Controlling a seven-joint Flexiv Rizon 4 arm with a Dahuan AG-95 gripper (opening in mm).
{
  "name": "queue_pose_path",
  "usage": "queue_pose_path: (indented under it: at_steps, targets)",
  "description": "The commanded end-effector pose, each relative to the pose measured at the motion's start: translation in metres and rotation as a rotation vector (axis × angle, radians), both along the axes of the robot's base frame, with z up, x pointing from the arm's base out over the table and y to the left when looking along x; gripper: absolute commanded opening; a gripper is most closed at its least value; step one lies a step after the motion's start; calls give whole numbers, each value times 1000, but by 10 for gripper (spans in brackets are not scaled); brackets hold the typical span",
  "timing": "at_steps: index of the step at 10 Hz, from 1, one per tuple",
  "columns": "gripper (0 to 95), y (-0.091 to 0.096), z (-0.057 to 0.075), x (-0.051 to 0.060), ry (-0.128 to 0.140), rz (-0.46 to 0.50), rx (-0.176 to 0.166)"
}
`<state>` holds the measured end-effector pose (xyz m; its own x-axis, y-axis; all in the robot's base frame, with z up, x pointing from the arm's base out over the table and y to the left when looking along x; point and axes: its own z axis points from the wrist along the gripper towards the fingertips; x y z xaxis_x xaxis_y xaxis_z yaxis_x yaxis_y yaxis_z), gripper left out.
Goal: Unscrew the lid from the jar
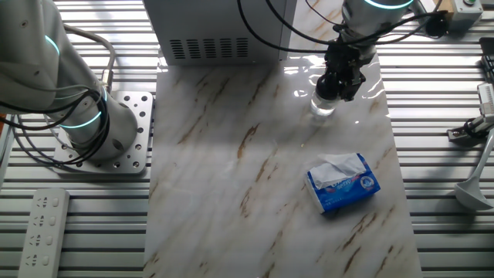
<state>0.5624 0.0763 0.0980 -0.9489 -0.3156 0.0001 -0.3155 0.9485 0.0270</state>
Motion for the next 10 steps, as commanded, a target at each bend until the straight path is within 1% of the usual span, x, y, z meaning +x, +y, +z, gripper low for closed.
queue_pose_path:
  at_steps: [1,6,7,8,9,10]
  targets:
    - [570,0,-1,0,-4,28,-1]
    - [570,0,-1,0,-11,44,2]
    - [760,0,-1,0,-12,45,2]
    - [760,0,-1,0,-12,46,-1]
    - [760,0,-1,0,-11,56,-21]
    - [760,0,-1,0,-12,56,-24]
